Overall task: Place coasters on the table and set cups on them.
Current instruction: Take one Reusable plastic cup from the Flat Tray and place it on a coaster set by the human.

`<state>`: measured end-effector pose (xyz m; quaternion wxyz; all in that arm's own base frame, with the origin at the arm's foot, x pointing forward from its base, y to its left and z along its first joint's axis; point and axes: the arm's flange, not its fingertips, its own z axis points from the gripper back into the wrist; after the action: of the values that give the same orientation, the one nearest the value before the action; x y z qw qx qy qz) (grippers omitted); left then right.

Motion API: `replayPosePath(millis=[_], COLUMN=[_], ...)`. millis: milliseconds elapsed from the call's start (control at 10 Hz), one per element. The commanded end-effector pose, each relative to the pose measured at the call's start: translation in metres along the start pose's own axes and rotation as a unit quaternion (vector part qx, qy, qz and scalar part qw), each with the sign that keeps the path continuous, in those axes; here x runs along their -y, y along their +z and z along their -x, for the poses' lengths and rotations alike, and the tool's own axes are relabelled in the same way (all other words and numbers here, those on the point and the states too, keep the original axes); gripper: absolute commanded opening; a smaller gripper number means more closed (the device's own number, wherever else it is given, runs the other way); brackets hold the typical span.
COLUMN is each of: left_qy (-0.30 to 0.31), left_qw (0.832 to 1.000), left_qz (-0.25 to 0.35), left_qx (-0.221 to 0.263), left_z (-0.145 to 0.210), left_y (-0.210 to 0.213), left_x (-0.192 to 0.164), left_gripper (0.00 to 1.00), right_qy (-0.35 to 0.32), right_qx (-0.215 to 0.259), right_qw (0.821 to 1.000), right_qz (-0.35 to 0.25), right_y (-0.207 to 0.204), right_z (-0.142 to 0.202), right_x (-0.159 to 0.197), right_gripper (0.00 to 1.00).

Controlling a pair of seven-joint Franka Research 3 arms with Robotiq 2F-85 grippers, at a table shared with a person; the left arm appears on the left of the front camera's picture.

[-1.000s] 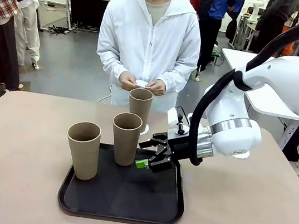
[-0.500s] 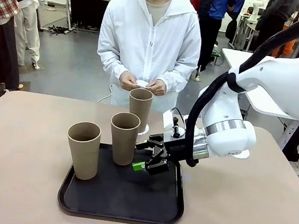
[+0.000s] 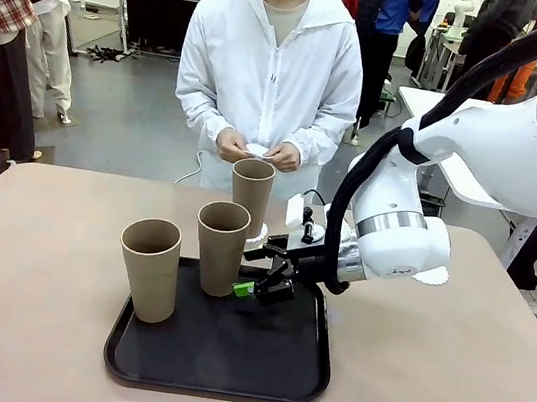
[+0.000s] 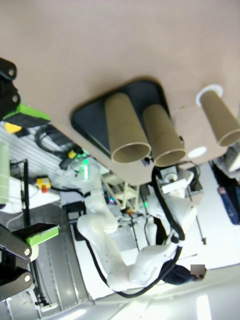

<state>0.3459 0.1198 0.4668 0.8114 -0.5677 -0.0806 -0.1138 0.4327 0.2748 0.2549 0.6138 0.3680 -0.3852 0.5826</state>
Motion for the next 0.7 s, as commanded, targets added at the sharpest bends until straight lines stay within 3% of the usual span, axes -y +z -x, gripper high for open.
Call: replayPosePath(millis=[0, 600], left_qy=[-0.003, -0.003], left_qw=[1.0, 1.0], left_qz=[0.003, 0.003], left_qx=[0.003, 0.003], left_z=[0.0, 0.0], left_y=[0.001, 0.001], left_x=[0.002, 0.002], left_gripper=[1.0, 1.0], right_qy=[0.004, 0.004], right_qx=[-0.002, 0.013], right_qw=[0.999, 1.0], right_qz=[0.032, 0.018], right_y=[-0.013, -0.031], right_z=[0.006, -0.007], right_x=[0.001, -0.006], right_gripper=[1.0, 1.0])
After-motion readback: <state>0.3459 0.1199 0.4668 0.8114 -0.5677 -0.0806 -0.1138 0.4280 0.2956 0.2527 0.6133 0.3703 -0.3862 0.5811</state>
